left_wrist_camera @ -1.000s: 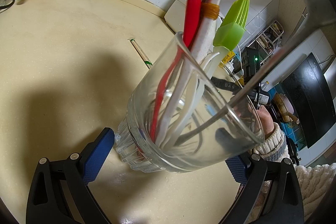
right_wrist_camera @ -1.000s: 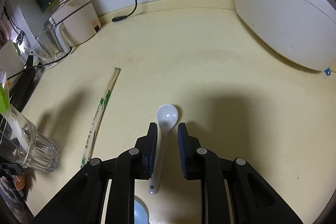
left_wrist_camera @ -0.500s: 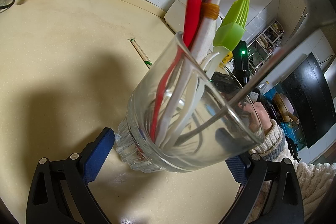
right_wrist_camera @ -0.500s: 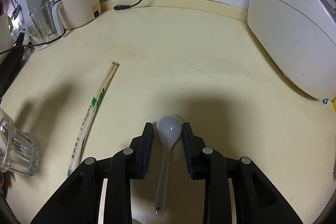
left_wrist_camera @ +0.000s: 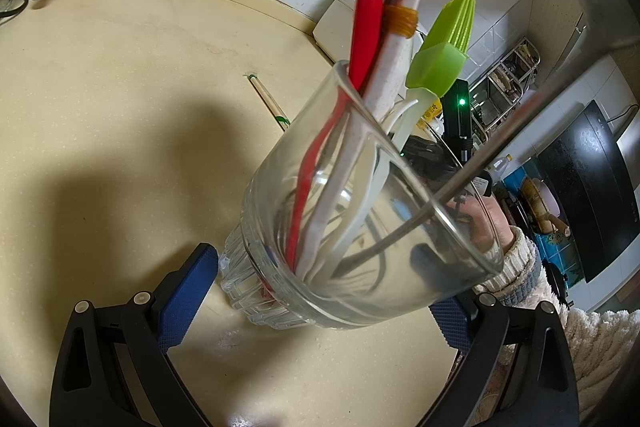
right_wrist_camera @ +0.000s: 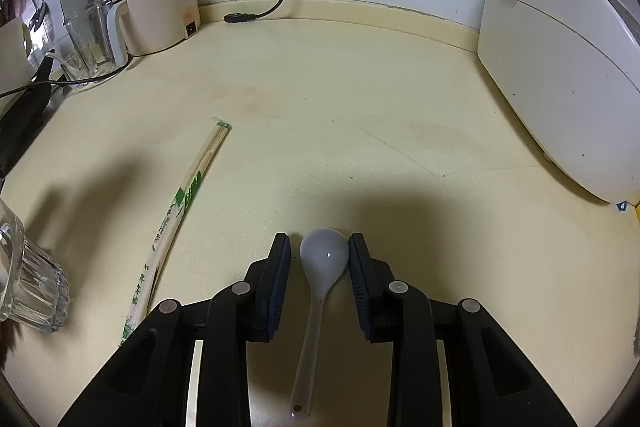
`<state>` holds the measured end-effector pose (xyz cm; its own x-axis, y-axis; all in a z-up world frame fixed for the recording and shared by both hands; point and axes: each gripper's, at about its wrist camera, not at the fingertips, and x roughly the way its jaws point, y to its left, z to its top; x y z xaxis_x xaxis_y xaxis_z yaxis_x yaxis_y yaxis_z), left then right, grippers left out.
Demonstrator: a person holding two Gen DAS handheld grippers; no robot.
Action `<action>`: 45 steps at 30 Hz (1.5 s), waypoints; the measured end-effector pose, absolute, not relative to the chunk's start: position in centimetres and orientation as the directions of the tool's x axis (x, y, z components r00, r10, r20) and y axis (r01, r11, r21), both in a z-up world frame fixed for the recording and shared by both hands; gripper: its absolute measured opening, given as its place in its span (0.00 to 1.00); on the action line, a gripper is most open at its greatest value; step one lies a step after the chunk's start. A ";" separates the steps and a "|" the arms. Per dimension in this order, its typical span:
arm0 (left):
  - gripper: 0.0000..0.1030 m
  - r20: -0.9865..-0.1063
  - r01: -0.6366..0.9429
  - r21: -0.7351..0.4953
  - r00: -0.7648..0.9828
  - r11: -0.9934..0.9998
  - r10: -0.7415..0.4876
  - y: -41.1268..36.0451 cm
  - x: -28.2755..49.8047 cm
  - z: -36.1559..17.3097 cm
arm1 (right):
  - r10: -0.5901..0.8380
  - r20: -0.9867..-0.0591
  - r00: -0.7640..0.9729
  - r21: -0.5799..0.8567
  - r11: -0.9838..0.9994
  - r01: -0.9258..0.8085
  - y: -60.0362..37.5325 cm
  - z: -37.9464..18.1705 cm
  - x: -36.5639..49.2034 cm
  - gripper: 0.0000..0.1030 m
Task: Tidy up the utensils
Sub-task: 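Grasp the white ceramic spoon by its handle with the right tool, then lift the white spoon and carry it toward the tumbler with the right tool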
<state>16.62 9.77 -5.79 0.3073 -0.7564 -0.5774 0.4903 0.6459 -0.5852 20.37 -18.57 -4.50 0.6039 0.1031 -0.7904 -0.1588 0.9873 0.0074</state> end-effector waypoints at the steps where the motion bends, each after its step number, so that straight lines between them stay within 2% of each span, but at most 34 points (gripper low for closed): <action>1: 0.96 -0.577 0.490 -0.585 0.307 0.646 -0.756 9.8 16.6 -5.8 | 0.104 -0.790 0.604 0.008 0.987 -0.159 -18.6 -4.5 20.4 0.29; 6: 0.96 -0.577 0.490 -0.585 0.307 0.646 -0.756 9.8 16.6 -5.8 | 0.116 -0.790 0.602 0.013 0.985 -0.173 -18.4 -4.3 20.1 0.25; 22: 0.96 -0.577 0.490 -0.585 0.307 0.646 -0.757 9.8 16.6 -5.8 | 0.152 -0.790 0.595 0.022 0.975 -0.219 -16.9 -4.4 18.9 0.24; 30: 0.96 -0.577 0.490 -0.585 0.307 0.646 -0.757 9.8 16.6 -5.8 | 0.252 -0.771 0.585 0.175 0.967 -0.187 -18.7 -4.4 18.9 0.23; 40: 0.96 -0.578 0.491 -0.585 0.307 0.646 -0.756 9.8 16.6 -5.8 | 0.289 -0.651 0.702 0.199 0.957 -0.210 -18.8 -0.6 16.6 0.23; 45: 0.96 -0.577 0.491 -0.585 0.307 0.646 -0.756 9.8 16.6 -5.8 | 0.271 -0.596 0.756 0.168 0.962 -0.213 -18.3 0.8 15.5 0.23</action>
<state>16.63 9.80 -5.80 0.3071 -0.7564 -0.5775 0.4905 0.6458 -0.5851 15.51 -18.32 0.85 0.7560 0.2714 -0.5956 -0.2134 0.9625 0.1677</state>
